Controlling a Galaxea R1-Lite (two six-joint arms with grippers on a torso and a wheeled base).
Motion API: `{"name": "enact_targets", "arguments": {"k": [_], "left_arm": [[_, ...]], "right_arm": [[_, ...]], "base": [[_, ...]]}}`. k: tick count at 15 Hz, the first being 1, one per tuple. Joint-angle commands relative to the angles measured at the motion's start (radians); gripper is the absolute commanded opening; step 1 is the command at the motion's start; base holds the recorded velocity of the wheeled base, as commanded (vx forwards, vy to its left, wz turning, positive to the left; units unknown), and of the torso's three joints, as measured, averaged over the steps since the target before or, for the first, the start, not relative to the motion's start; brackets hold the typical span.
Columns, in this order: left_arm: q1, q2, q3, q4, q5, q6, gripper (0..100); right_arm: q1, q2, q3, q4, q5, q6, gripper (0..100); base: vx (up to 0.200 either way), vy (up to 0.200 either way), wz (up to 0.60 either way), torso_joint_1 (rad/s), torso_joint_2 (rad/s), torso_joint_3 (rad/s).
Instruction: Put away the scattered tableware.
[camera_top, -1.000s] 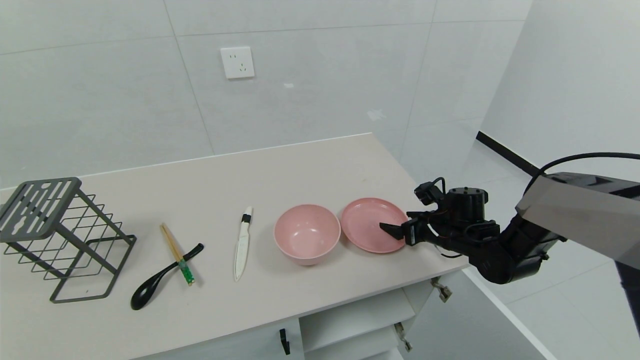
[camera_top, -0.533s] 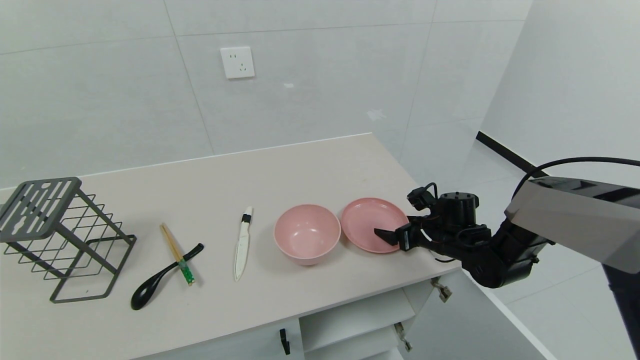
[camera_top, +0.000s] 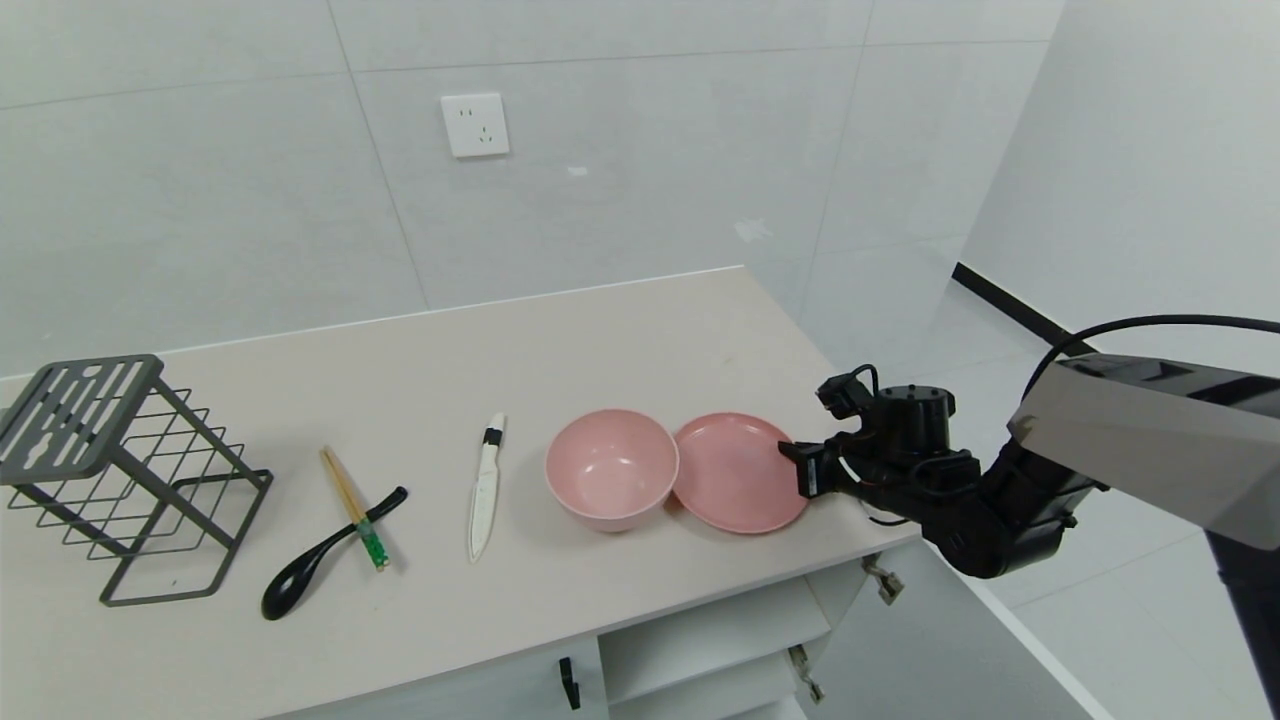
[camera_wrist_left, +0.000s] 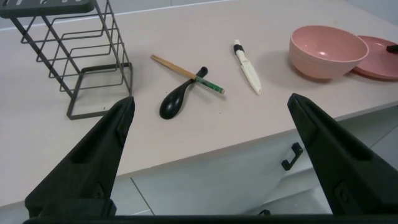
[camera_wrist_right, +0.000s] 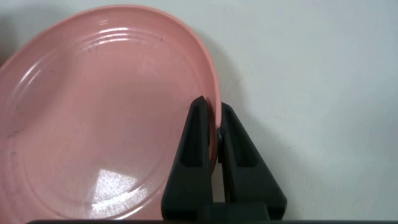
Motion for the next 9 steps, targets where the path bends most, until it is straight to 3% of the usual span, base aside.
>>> {"name": "enact_targets", "arguments": {"k": [1, 5, 9], "left_arm": [[0.0, 0.002, 0.0, 0.0, 0.0, 0.0, 100], [0.0, 0.002, 0.0, -0.002, 0.001, -0.006, 100], [0.0, 0.002, 0.0, -0.003, 0.0, -0.015, 100]], "right_arm": [[-0.002, -0.005, 0.001, -0.001, -0.007, 0.0, 0], [0.0, -0.092, 0.022, -0.037, -0.027, -0.004, 0], [-0.005, -0.359, 0.252, -0.19, -0.034, -0.07, 0]], "base": [[0.0, 0.0, 0.0, 0.0, 0.0, 0.0], [0.0, 0.0, 0.0, 0.0, 0.0, 0.0], [0.0, 0.0, 0.0, 0.0, 0.0, 0.0]]}}
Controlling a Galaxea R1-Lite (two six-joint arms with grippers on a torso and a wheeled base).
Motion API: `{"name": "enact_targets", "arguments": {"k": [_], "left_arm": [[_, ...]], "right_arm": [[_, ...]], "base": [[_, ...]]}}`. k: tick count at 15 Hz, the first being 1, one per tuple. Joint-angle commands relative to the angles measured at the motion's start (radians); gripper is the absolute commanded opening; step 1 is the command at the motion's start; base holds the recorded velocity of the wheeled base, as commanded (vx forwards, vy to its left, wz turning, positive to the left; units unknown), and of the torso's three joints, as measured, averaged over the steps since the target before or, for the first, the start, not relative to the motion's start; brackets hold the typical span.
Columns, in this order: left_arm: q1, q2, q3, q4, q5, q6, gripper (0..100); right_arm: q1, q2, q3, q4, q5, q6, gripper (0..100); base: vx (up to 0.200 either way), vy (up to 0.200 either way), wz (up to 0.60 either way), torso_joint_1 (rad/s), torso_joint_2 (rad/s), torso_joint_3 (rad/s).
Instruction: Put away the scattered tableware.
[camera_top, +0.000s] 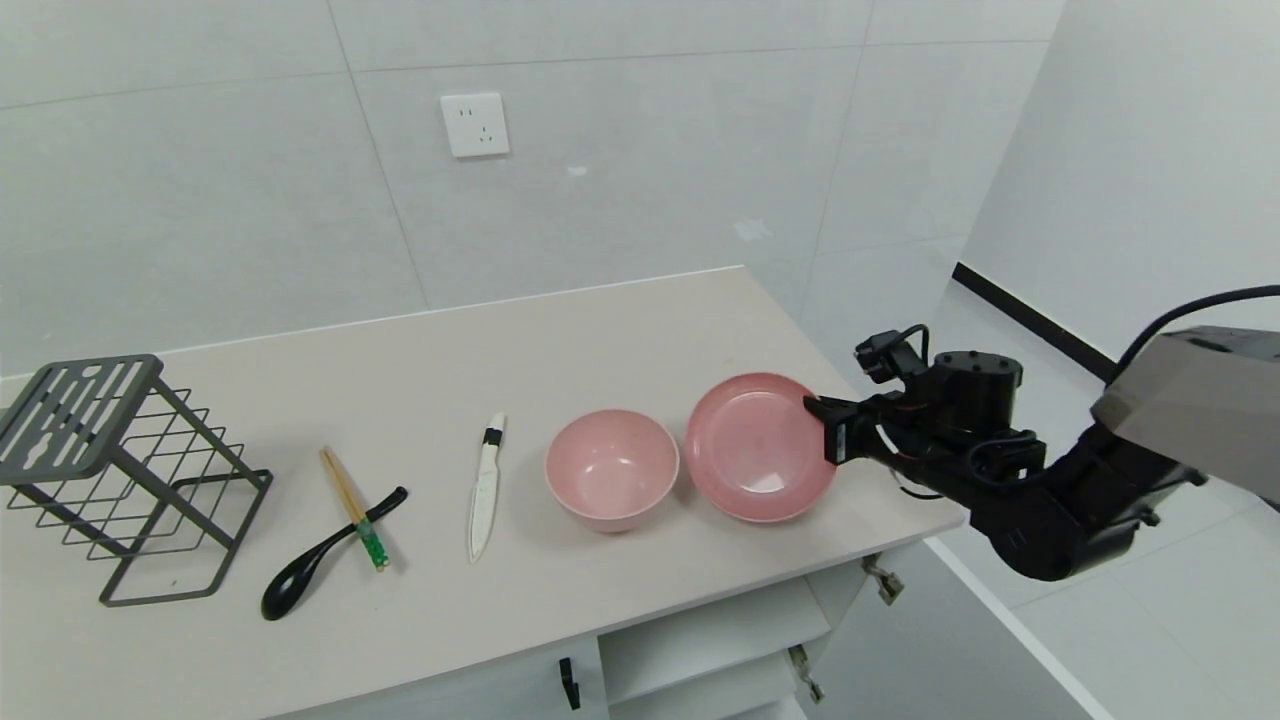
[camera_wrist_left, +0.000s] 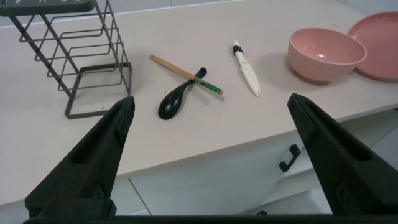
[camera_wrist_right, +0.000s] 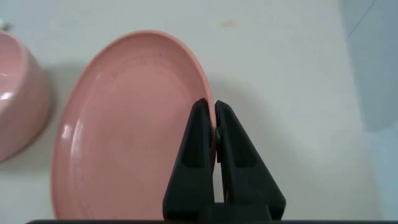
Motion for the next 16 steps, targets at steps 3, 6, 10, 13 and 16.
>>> {"name": "enact_targets", "arguments": {"k": [3, 6, 10, 13, 16], "left_arm": [[0.0, 0.002, 0.0, 0.0, -0.001, 0.0, 100], [0.0, 0.002, 0.0, 0.0, -0.005, 0.006, 100], [0.0, 0.002, 0.0, 0.0, -0.005, 0.004, 100], [0.0, 0.0, 0.0, -0.198, -0.039, 0.033, 100], [0.0, 0.002, 0.0, -0.229, -0.053, 0.01, 100]], "right_arm": [[-0.017, -0.281, 0.225, -0.116, 0.004, -0.026, 0], [-0.017, -0.404, 0.354, -0.222, 0.011, -0.026, 0], [-0.025, -0.57, 0.487, -0.247, 0.033, -0.028, 0], [-0.124, -0.637, 0.544, -0.279, 0.039, -0.022, 0], [-0.137, -0.643, 0.57, -0.285, 0.086, -0.033, 0]], "base": [[0.0, 0.0, 0.0, 0.0, 0.0, 0.0], [0.0, 0.0, 0.0, 0.0, 0.0, 0.0], [0.0, 0.0, 0.0, 0.0, 0.0, 0.0], [0.0, 0.0, 0.0, 0.0, 0.0, 0.0], [0.0, 0.0, 0.0, 0.0, 0.0, 0.0]]}}
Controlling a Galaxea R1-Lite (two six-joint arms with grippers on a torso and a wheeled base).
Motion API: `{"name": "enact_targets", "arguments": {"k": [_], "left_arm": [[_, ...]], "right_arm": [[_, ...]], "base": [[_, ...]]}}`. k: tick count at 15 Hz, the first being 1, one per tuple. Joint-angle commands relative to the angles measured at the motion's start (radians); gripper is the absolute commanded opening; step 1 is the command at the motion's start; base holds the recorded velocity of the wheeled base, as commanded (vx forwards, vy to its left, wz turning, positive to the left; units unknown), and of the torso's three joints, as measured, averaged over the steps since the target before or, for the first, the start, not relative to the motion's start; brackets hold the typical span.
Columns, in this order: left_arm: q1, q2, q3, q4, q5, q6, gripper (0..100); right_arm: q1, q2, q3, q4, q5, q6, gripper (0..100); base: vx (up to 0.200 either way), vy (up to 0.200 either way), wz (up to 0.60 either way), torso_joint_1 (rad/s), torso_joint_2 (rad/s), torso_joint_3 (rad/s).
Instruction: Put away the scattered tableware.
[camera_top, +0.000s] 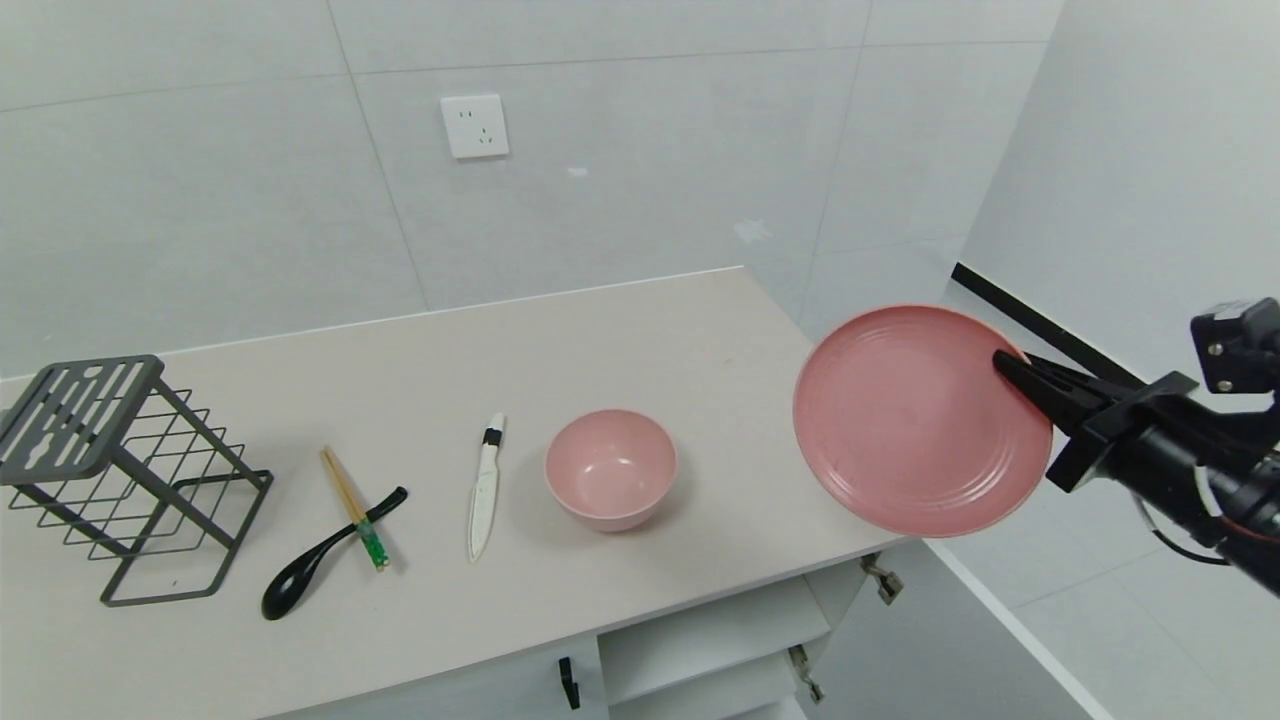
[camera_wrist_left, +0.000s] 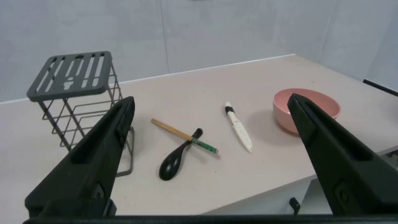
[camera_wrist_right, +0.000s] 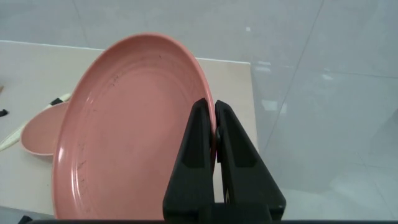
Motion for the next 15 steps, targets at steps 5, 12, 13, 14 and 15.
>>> {"name": "enact_targets", "arguments": {"k": [5, 12, 13, 14, 15], "left_arm": [[-0.034, 0.282, -0.308, 0.003, -0.226, -0.036, 100], [-0.106, 0.637, -0.383, -0.232, -0.356, -0.007, 100], [-0.152, 0.724, -0.383, -0.266, -0.376, -0.008, 100], [-0.183, 0.767, -0.383, -0.278, -0.378, -0.01, 100], [-0.22, 0.819, -0.385, -0.286, -0.378, -0.01, 100]], "right_arm": [[-0.004, -0.101, 0.009, 0.003, 0.004, -0.02, 0], [-0.025, -0.19, -0.007, 0.003, 0.039, -0.036, 0], [-0.025, -0.196, -0.008, 0.001, 0.04, -0.038, 0], [-0.025, -0.216, -0.008, 0.001, 0.04, -0.038, 0], [-0.024, -0.233, -0.005, 0.003, 0.04, -0.038, 0]], "base": [[0.0, 0.0, 0.0, 0.0, 0.0, 0.0], [0.0, 0.0, 0.0, 0.0, 0.0, 0.0], [0.0, 0.0, 0.0, 0.0, 0.0, 0.0], [0.0, 0.0, 0.0, 0.0, 0.0, 0.0], [0.0, 0.0, 0.0, 0.0, 0.0, 0.0]]}}
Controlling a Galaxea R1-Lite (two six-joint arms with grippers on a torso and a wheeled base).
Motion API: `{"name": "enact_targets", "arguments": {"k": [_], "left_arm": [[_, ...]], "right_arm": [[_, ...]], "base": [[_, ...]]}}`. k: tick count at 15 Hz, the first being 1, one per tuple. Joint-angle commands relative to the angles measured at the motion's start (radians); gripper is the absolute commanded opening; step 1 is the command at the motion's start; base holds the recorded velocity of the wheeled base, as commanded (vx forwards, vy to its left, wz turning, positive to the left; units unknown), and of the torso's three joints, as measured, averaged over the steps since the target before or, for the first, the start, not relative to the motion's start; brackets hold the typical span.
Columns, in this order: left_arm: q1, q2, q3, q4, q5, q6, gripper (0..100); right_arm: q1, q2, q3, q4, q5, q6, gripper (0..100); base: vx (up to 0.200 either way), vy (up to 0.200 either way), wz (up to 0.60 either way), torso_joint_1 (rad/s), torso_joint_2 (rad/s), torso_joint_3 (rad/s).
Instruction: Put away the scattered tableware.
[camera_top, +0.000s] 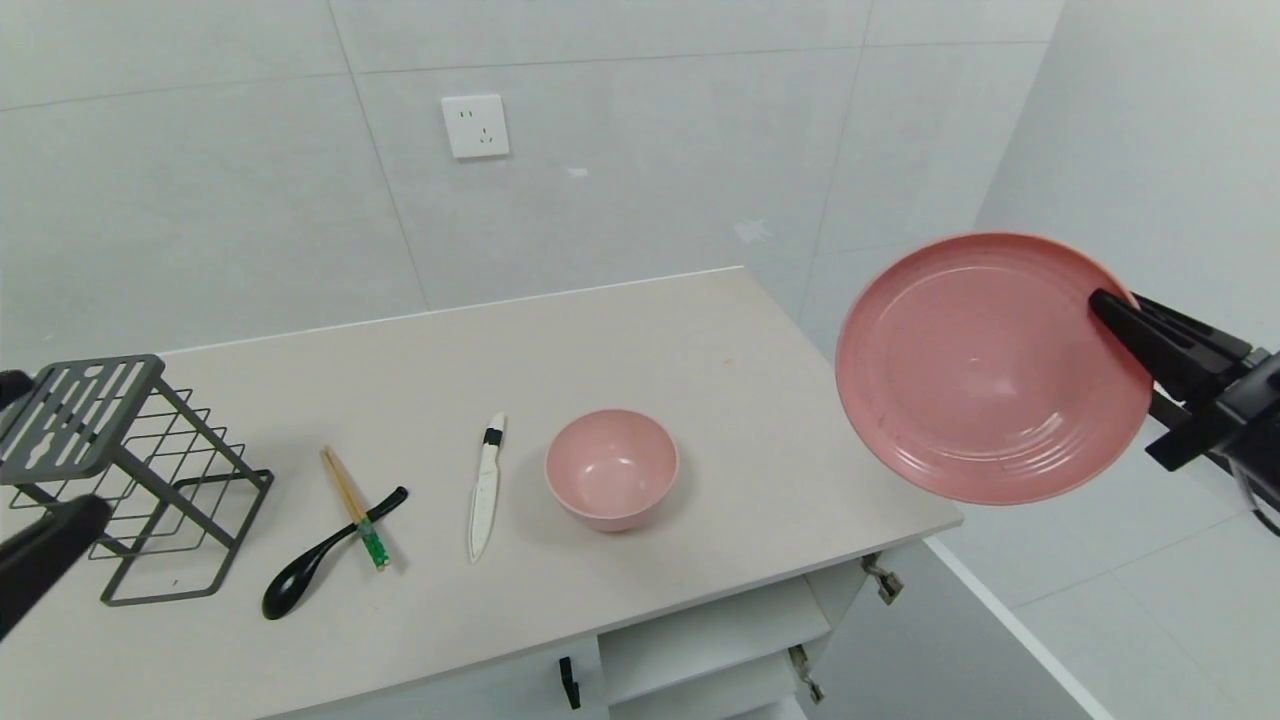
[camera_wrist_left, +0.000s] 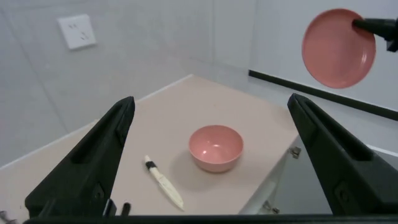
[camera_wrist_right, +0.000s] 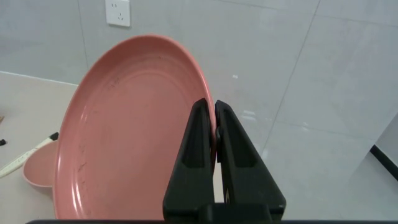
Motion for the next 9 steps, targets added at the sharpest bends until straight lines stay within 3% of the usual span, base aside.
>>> {"name": "enact_targets", "arguments": {"k": [1, 4, 6, 9], "left_arm": [[-0.083, 0.191, -0.004, -0.028, -0.006, -0.001, 100], [-0.101, 0.389, -0.002, -0.145, -0.008, -0.002, 100], [-0.103, 0.512, -0.004, -0.234, -0.008, -0.032, 100], [-0.107, 0.647, -0.021, -0.321, 0.001, -0.004, 100]], "right_arm": [[0.001, -0.038, 0.002, 0.0, 0.0, 0.0, 0], [0.009, -0.044, 0.001, -0.001, 0.002, -0.003, 0], [0.009, -0.046, 0.001, -0.001, 0.011, -0.017, 0], [0.01, -0.046, 0.005, -0.001, 0.02, -0.019, 0]], "base": [[0.0, 0.0, 0.0, 0.0, 0.0, 0.0], [0.0, 0.0, 0.0, 0.0, 0.0, 0.0], [0.0, 0.0, 0.0, 0.0, 0.0, 0.0], [0.0, 0.0, 0.0, 0.0, 0.0, 0.0]]}}
